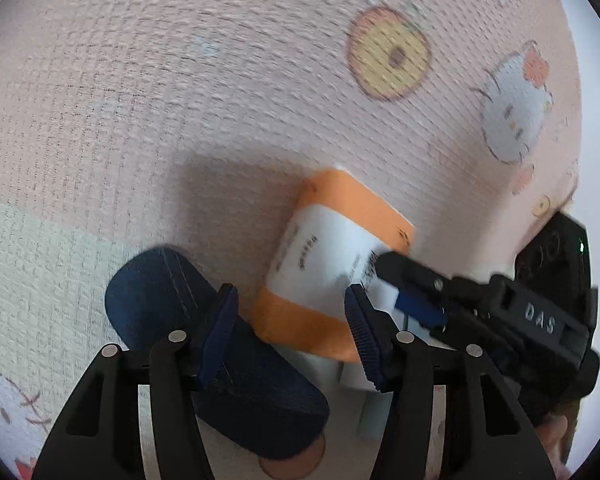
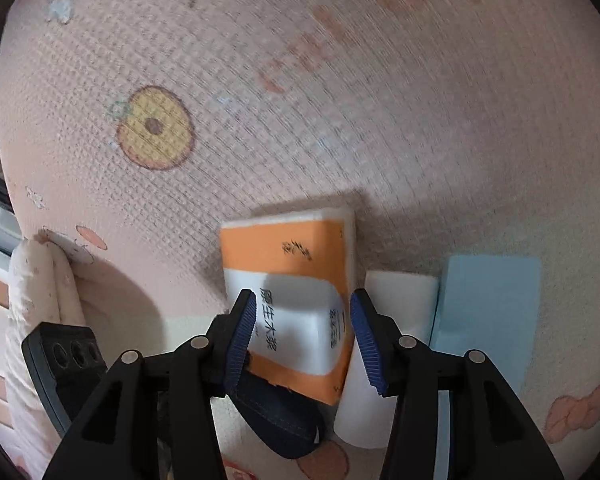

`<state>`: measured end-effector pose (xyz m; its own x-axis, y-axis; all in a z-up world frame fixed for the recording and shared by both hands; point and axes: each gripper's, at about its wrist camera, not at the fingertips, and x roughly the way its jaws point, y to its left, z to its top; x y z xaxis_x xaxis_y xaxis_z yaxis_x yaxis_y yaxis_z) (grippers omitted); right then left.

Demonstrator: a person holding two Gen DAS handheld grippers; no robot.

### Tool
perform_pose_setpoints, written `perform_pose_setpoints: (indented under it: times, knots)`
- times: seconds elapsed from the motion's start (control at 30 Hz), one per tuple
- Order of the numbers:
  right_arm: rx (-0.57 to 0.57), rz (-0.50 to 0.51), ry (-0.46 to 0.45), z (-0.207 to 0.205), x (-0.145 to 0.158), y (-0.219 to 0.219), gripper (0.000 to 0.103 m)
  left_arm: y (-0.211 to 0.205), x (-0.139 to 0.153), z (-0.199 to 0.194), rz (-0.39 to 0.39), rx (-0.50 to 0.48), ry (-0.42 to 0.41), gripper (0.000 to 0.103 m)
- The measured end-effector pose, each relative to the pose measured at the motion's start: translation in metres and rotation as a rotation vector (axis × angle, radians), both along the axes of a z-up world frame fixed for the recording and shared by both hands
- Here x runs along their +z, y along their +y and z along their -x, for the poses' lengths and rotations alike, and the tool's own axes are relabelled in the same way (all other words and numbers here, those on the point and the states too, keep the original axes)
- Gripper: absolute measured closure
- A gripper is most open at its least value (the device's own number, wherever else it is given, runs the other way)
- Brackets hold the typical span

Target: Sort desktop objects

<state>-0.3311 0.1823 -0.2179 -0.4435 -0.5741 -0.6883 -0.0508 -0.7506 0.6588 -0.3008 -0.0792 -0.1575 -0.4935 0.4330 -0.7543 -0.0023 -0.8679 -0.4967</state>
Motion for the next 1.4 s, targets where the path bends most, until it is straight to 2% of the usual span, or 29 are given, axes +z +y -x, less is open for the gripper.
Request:
perform_pose_setpoints:
  times: [0.1, 0.17, 0.23, 0.3, 0.4, 0.43, 0.47, 0.63, 0.77, 1.03, 1.13, 1.23, 1.27, 1.4]
  knots:
    - [-0.007, 0.015, 0.007, 0.000, -0.003, -0.003, 0.056, -0.006, -0.008, 0.009, -0.100, 0.000, -0.039, 0.044]
    - [0.009, -0.007, 0.020, 0.001, -0.002, -0.008, 0.056, -0.006, -0.012, 0.010, -0.124, -0.020, -0.056, 0.044]
    - [0.018, -0.013, 0.021, 0.003, -0.002, -0.014, 0.055, -0.004, -0.012, 0.008, -0.105, -0.027, -0.041, 0.045]
    - [0.001, -0.005, 0.018, 0.006, -0.002, -0.027, 0.053, 0.005, -0.011, 0.006, -0.060, -0.033, -0.037, 0.057]
    - [0.010, -0.046, 0.038, 0.001, 0.001, -0.021, 0.057, 0.010, -0.008, 0.003, -0.025, -0.044, -0.022, 0.061]
    - [0.018, -0.073, 0.047, -0.001, 0.002, -0.024, 0.063, 0.012, -0.006, 0.002, -0.019, -0.041, -0.017, 0.062]
    - [0.026, -0.105, 0.065, -0.003, 0.005, -0.028, 0.064, 0.011, -0.003, 0.000, -0.018, -0.040, -0.012, 0.062]
    - [0.047, -0.096, 0.139, -0.009, 0.024, -0.033, 0.064, 0.000, 0.012, -0.013, -0.044, -0.030, 0.022, 0.062]
    - [0.073, -0.101, 0.161, -0.012, 0.043, -0.036, 0.064, -0.005, 0.026, -0.020, -0.048, -0.022, 0.042, 0.062]
    - [0.102, -0.105, 0.150, -0.035, 0.058, -0.049, 0.064, -0.026, 0.036, -0.082, -0.014, -0.046, 0.055, 0.062]
    - [0.117, -0.130, 0.130, -0.058, 0.053, -0.039, 0.064, -0.018, 0.039, -0.106, 0.022, -0.069, 0.058, 0.062]
    - [0.133, -0.151, 0.102, -0.086, 0.044, -0.024, 0.064, 0.014, 0.040, -0.122, 0.045, -0.089, 0.038, 0.062]
    - [0.136, -0.153, 0.089, -0.095, 0.042, -0.021, 0.064, 0.027, 0.039, -0.128, 0.040, -0.090, 0.030, 0.062]
    - [0.158, -0.159, 0.036, -0.132, 0.033, -0.006, 0.064, 0.031, 0.029, -0.163, -0.011, -0.071, -0.024, 0.062]
